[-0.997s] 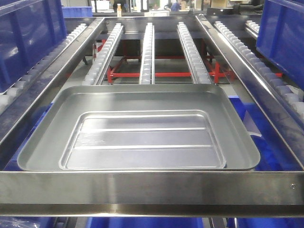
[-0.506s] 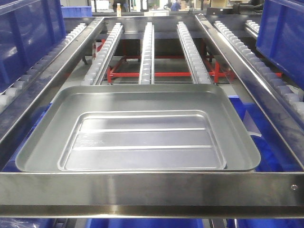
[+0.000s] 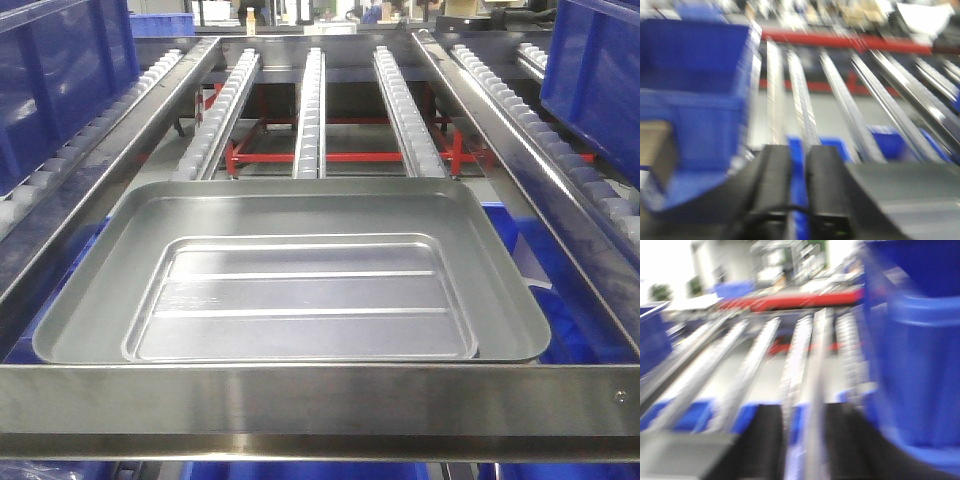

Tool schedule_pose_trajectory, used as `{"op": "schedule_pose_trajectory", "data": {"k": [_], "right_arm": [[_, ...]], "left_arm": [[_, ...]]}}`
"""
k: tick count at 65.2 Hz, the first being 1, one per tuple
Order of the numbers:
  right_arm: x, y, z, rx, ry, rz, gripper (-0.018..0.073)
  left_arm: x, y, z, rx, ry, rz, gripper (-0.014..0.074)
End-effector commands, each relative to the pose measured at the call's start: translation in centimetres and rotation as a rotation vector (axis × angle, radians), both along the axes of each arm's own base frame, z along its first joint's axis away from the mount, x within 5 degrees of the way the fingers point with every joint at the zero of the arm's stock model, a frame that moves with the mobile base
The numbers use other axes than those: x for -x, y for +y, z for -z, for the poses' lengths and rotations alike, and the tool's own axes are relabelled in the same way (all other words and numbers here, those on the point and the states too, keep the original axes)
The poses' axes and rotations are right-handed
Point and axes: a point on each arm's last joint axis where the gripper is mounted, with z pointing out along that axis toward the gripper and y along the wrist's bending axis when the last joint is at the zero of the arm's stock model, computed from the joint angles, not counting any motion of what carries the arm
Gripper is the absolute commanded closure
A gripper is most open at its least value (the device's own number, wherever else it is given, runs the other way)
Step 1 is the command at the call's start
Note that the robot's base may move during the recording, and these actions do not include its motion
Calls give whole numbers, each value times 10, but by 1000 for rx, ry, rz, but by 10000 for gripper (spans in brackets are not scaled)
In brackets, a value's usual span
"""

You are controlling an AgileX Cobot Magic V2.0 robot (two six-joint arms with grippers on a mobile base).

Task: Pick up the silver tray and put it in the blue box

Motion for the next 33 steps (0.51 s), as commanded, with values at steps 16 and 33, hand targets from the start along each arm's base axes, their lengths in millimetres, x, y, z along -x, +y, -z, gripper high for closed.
{"op": "schedule_pose_trajectory", "data": {"k": [16, 33], "right_arm": [[-60, 88, -2, 53, 103, -426, 80], [-94, 125, 15, 162, 509, -469, 80]], "left_arm": [[-59, -70, -16, 16, 157, 363, 276], [-95, -129, -5, -67, 405, 493, 293]]}}
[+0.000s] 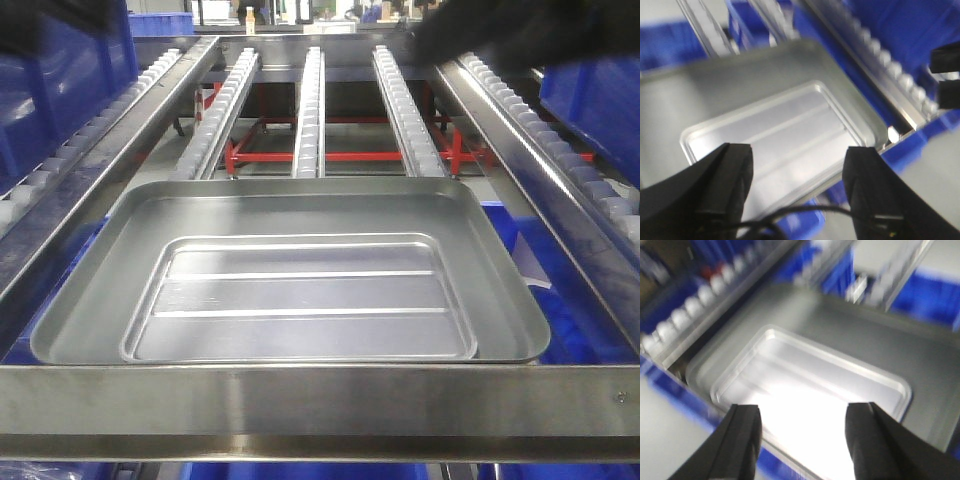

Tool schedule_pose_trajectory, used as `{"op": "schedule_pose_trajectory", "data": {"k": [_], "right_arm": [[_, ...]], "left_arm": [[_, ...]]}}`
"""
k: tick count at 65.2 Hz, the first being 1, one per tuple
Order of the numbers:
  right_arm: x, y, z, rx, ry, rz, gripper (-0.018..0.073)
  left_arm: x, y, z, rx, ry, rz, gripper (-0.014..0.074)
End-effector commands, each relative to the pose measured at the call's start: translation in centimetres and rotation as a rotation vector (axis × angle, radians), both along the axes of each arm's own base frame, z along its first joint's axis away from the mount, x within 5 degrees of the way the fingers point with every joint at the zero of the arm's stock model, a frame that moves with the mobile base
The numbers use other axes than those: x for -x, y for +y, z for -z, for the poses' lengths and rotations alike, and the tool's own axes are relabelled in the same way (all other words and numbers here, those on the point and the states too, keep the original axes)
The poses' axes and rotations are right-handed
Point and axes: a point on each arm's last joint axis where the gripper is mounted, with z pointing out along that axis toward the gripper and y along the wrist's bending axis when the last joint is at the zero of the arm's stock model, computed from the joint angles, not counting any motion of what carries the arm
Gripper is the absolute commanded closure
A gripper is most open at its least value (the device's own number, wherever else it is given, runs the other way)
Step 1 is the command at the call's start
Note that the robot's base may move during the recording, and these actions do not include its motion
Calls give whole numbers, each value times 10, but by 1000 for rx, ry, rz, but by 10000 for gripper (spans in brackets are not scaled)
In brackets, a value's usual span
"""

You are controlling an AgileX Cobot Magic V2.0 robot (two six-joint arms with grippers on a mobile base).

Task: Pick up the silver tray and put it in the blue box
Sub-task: 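Lower both grippers onto opposite side rims of the silver tray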

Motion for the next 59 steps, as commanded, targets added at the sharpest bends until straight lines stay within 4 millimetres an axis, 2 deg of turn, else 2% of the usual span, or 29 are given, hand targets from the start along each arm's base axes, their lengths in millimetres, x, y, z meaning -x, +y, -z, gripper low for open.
{"op": "schedule_pose_trajectory", "data": {"k": [1, 11, 19, 25, 40, 59], "right_arm": [[-15, 8, -19, 14, 32, 11, 80], [-43, 13, -16, 87, 205, 76, 92], [-63, 10, -8, 7, 364, 231, 128], [-76, 8, 2, 28, 423, 283, 144], [-101, 20, 27, 120, 497, 291, 144], [-127, 28, 39, 235, 500, 291, 144]], "left_arm": [[-16, -13, -20, 26, -3, -6, 293], [-53, -22, -15, -31, 201, -97, 293], [-80, -25, 0, -97, 373, -177, 293], [-97, -35, 16, -160, 441, -185, 293], [-122, -46, 40, -213, 545, -272, 293], [-136, -46, 59, -266, 539, -351, 293]]}}
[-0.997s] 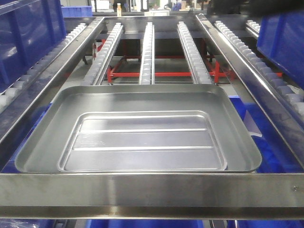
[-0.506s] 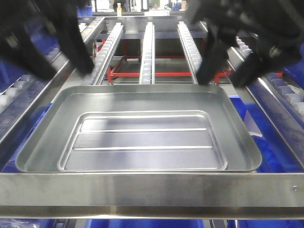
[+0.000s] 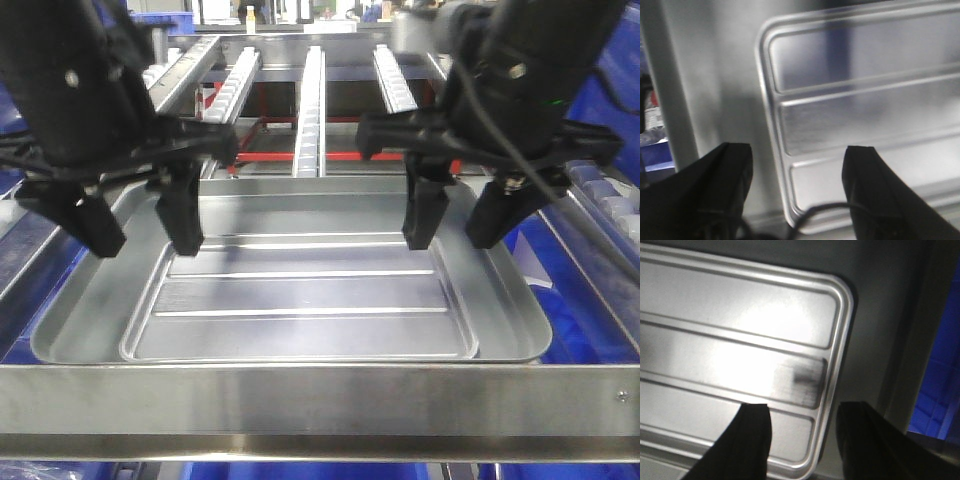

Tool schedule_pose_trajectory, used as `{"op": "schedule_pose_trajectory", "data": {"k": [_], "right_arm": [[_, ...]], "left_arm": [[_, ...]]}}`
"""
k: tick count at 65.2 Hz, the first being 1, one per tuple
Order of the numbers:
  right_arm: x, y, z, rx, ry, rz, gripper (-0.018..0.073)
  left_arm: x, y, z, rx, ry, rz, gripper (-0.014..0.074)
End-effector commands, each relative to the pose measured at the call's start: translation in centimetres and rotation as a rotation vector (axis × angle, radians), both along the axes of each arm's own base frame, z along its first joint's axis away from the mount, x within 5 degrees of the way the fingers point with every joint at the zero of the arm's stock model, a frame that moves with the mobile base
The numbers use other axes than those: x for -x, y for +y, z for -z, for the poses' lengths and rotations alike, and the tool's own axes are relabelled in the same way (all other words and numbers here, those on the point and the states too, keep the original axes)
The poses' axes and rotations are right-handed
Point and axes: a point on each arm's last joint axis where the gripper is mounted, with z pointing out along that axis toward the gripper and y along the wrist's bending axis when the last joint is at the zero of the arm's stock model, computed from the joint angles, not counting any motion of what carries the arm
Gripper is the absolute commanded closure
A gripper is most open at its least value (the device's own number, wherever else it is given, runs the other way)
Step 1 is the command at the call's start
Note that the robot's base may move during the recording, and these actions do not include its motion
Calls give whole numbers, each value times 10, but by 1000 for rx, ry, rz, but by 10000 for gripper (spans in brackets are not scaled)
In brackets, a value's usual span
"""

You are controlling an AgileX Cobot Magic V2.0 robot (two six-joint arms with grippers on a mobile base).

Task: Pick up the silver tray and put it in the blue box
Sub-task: 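Lower both grippers onto opposite side rims of the silver tray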

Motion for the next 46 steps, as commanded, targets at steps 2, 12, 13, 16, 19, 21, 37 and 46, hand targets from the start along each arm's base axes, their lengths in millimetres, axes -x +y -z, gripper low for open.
{"op": "schedule_pose_trajectory", "data": {"k": [2, 12, 13, 16, 19, 21, 37, 46], "right_arm": [[-10, 0, -18, 2, -78, -8, 144], [-16, -5, -8, 15, -53, 19, 144], [-17, -6, -8, 17, -52, 20, 144], [-19, -8, -7, 19, -49, 29, 144], [-20, -9, -4, 21, -44, 33, 144], [-21, -10, -4, 24, -43, 34, 144], [-26, -5, 7, 19, -49, 27, 144], [-29, -4, 17, 32, -22, 27, 144]], "left_arm": [[-8, -3, -18, 52, -89, -21, 293], [-15, -7, -13, 41, -83, -19, 293], [-15, -7, -12, 41, -82, -19, 293], [-18, -9, -11, 40, -80, -19, 293], [-21, -11, -8, 35, -73, -19, 293], [-22, -11, -6, 34, -71, -19, 293], [-25, -13, 7, 6, -35, -18, 293], [-27, -13, 12, -17, -35, -9, 293]]}}
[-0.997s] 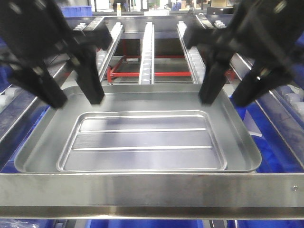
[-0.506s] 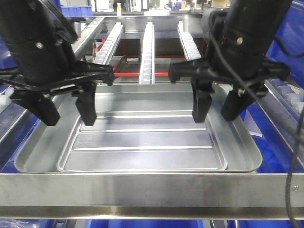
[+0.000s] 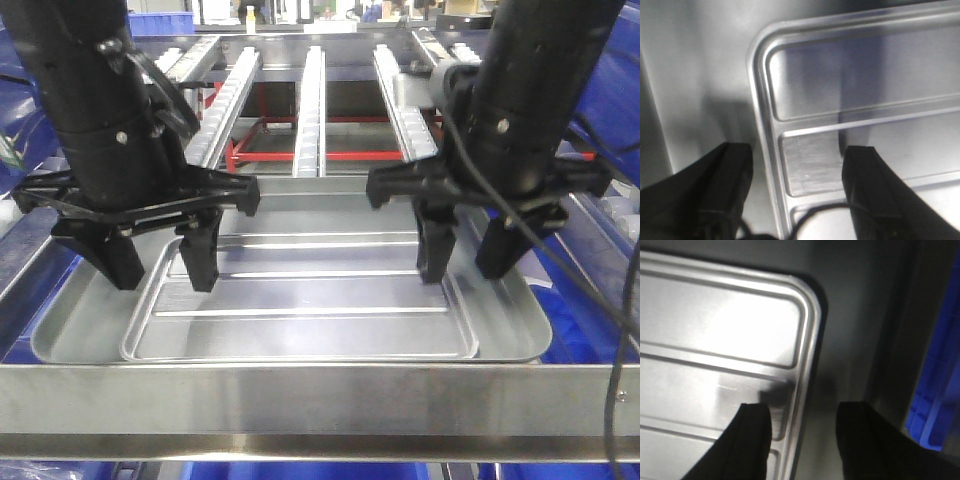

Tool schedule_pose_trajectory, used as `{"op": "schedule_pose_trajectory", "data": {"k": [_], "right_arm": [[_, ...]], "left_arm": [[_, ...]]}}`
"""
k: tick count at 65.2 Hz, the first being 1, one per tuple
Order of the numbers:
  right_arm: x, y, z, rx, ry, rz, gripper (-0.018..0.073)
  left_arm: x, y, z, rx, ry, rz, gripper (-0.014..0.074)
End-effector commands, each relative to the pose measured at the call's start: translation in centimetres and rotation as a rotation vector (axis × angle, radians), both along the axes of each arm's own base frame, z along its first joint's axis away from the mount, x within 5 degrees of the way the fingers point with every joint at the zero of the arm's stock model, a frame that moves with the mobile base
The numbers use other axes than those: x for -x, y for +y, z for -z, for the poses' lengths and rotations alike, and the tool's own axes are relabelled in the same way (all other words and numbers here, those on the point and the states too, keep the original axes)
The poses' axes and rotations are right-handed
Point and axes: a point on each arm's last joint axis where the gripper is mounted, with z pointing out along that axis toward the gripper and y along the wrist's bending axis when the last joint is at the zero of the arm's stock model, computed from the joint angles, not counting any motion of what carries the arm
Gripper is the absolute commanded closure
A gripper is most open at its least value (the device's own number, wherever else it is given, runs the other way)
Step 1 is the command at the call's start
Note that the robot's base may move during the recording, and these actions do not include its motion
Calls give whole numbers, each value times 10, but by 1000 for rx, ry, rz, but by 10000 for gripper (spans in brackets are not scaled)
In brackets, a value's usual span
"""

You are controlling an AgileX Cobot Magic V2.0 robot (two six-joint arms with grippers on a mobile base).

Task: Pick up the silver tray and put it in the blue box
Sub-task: 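Lower both grippers onto opposite side rims of the silver tray, then close both grippers on the tray rims and lift it up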

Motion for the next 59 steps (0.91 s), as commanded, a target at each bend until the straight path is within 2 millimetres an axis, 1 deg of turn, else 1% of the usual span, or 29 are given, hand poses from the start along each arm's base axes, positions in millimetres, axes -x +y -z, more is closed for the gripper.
{"op": "schedule_pose_trajectory", "data": {"k": [1, 8, 20, 27, 29, 31, 36, 42, 43, 45, 46, 47, 49, 53, 59], "right_arm": [[-7, 2, -18, -33, -84, -4, 144], [-9, 3, -14, -35, -83, -4, 144], [-11, 4, -14, -47, -101, -5, 144], [-11, 5, -13, -46, -100, -5, 153], [-11, 4, -14, -46, -99, -5, 170], [-11, 4, -13, -44, -96, -5, 192], [-11, 4, -12, -40, -89, -4, 270], [-11, 4, -8, -31, -72, -4, 380], [-10, 4, -8, -29, -68, -3, 399], [-10, 4, -7, -26, -64, -3, 450], [-10, 4, -7, -25, -62, -3, 461], [-10, 4, -7, -25, -62, -3, 483], [-10, 4, -7, -24, -60, -3, 521], [-10, 4, -7, -25, -61, -3, 498], [-10, 4, -7, -26, -61, -1, 502]], "left_arm": [[-5, -1, -21, 32, -79, 2, 293], [-6, -1, -15, 24, -61, -15, 293], [-8, -2, -4, 20, -34, -49, 293], [-8, -2, -4, 19, -32, -49, 296], [-8, -2, -4, 19, -32, -50, 306], [-8, -2, -4, 19, -32, -50, 323], [-8, -2, -4, 21, -31, -56, 400], [-8, -2, -4, 21, -31, -55, 531], [-8, -2, -4, 21, -31, -55, 567], [-8, -2, -4, 21, -31, -55, 617], [-8, -2, -4, 21, -31, -55, 629], [-8, -2, -4, 21, -31, -55, 667], [-8, -2, -4, 21, -31, -55, 713], [-9, -2, -4, 21, -31, -58, 687], [-9, 0, -3, 17, -21, -72, 694]]}}
